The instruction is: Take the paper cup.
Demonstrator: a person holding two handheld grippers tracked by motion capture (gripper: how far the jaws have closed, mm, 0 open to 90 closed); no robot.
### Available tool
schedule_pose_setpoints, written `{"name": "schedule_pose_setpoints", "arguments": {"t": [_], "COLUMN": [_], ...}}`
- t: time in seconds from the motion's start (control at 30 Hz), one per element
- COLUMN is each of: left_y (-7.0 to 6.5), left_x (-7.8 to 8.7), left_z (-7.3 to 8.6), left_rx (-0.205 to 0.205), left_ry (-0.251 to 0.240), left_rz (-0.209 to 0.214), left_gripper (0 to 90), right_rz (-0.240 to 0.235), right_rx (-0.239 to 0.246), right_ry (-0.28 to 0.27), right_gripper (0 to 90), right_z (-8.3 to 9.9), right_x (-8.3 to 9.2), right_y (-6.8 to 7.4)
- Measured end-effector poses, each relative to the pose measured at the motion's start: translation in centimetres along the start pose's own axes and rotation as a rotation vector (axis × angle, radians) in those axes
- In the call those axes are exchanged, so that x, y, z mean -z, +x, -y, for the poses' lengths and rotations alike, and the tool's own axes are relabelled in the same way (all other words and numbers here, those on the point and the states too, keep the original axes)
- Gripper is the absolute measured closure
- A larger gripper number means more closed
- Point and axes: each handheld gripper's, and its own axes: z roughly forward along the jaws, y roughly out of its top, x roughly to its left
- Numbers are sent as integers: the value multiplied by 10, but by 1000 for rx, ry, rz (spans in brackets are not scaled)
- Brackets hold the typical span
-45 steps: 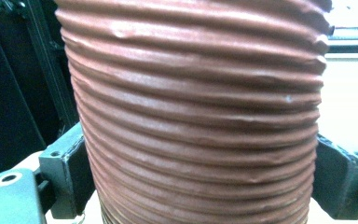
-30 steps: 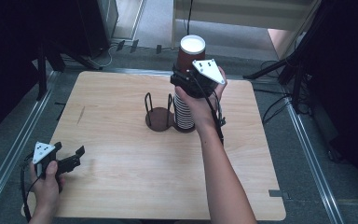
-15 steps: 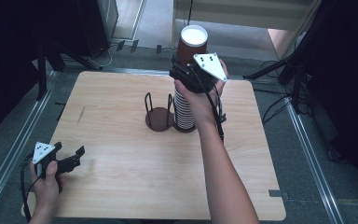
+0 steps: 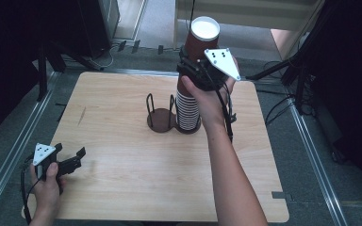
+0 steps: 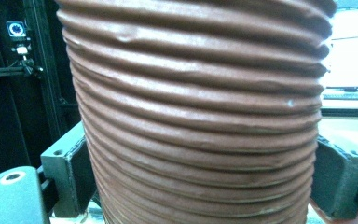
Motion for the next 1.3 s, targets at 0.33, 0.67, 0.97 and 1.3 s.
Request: {"name": "schedule_pose_setpoints", "arguments": {"t": [0.33, 0.67, 0.97, 1.3], "left_y": [0, -1, -1, -1], "left_x": [0, 0, 0, -1], "left_z": [0, 0, 0, 0], "left_rx": [0, -1, -7, -12], "left_ry": [0, 0, 6, 7], "left_rz": [0, 6, 8, 2], "left_gripper": [99, 99, 99, 99], "right_rz": [22, 60, 86, 103], "right_rx": [-17, -38, -44, -39], "right_ry": [-19, -10, 1, 25], "right_gripper": [113, 113, 113, 112], "right_z": [-8, -1, 8, 24], "right_x": [17, 30, 47, 61], "right_y": [-19, -41, -61, -73]}}
